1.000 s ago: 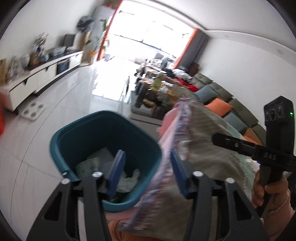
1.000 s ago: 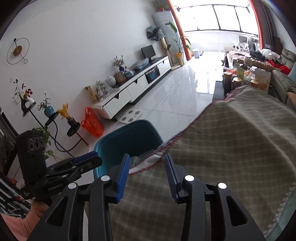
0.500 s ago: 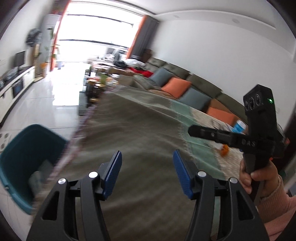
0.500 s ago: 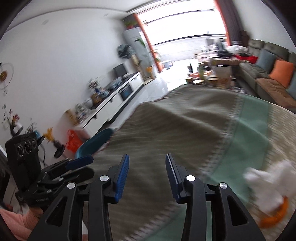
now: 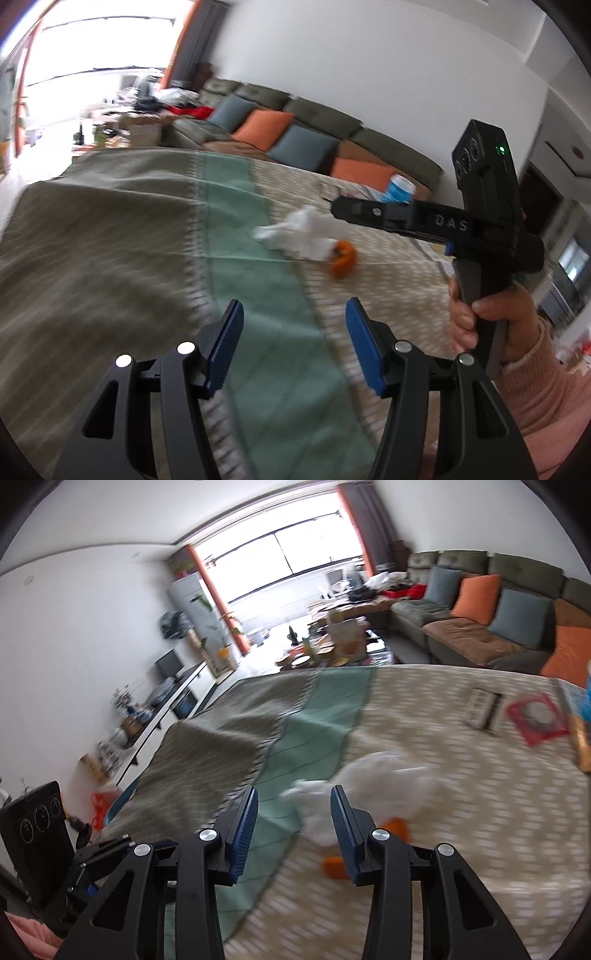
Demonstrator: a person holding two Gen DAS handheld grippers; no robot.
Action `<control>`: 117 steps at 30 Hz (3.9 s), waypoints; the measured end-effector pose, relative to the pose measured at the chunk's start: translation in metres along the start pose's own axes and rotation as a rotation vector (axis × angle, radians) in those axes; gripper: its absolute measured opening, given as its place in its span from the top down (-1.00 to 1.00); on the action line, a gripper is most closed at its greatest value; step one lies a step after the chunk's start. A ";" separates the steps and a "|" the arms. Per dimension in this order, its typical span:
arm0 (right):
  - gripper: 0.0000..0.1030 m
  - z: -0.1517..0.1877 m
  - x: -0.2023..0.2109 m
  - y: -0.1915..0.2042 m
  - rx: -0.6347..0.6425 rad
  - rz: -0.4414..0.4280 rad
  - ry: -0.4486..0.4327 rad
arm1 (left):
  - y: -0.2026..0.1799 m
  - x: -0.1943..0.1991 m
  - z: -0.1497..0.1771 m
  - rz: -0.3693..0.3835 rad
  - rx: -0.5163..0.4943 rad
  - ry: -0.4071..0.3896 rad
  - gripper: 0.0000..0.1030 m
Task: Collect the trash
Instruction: 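Move both grippers back toward the remaining tissue and orange peel, then grasp the orange peel with the left gripper while the right gripper grasps the white tissue, then carry the orange peel and white tissue over the teal bin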
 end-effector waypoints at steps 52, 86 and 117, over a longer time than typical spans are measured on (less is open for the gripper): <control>-0.20 0.000 -0.034 -0.063 -0.058 0.063 0.127 | 0.007 -0.019 -0.002 0.039 0.009 0.084 0.71; 0.93 -0.010 -0.007 0.037 -0.006 -0.193 0.001 | 0.101 0.076 0.024 -0.153 0.187 -0.057 0.72; 0.96 -0.004 -0.028 0.123 0.080 -0.384 0.046 | 0.121 0.133 0.038 -0.265 0.237 -0.135 0.72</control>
Point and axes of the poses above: each gripper's, at about its wrist camera, not at the fingertips, and x roughly against the way its jaws point, y to its left, z to its underside, the point moved 5 cm from there along -x, roughly the way its jaws point, and after that the axes turned 8 degrees about -z, right-handed, at the moved point
